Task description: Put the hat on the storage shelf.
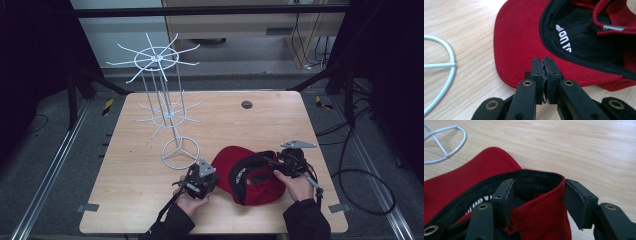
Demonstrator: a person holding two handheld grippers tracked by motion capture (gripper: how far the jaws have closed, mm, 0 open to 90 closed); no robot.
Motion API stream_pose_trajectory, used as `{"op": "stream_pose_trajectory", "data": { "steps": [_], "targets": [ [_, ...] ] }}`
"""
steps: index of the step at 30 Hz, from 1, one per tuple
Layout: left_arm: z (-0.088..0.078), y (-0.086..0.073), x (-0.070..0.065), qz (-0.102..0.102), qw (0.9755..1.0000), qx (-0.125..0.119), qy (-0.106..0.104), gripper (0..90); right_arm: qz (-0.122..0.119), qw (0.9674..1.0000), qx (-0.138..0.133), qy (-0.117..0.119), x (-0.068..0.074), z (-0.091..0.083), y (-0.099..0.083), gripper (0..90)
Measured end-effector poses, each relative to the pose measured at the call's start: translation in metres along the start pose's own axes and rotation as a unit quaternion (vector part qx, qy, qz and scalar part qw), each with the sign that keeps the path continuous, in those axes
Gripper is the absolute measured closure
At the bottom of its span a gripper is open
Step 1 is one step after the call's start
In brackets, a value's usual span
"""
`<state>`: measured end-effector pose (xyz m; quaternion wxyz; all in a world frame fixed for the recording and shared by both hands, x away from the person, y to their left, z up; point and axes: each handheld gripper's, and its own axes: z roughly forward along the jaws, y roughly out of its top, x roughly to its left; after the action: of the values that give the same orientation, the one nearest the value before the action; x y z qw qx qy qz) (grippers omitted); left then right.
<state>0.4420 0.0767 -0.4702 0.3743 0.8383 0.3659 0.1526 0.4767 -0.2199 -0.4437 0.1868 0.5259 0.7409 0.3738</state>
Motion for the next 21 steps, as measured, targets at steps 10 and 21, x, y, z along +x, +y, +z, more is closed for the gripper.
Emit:
{"op": "stream_pose_trajectory", "data": {
  "steps": [10, 21],
  "targets": [
    [0.005, -0.008, 0.000, -0.002, 1.0000, 0.001, 0.005, 88.5, 0.004, 0.9994, 0.026, 0.020, -0.005, 0.004, -0.013, 47.2],
    [0.009, -0.012, 0.001, -0.001, 1.0000, 0.007, 0.005, 89.8, 0.014, 0.9987, 0.041, 0.028, -0.005, 0.003, -0.015, 86.6]
  ]
}}
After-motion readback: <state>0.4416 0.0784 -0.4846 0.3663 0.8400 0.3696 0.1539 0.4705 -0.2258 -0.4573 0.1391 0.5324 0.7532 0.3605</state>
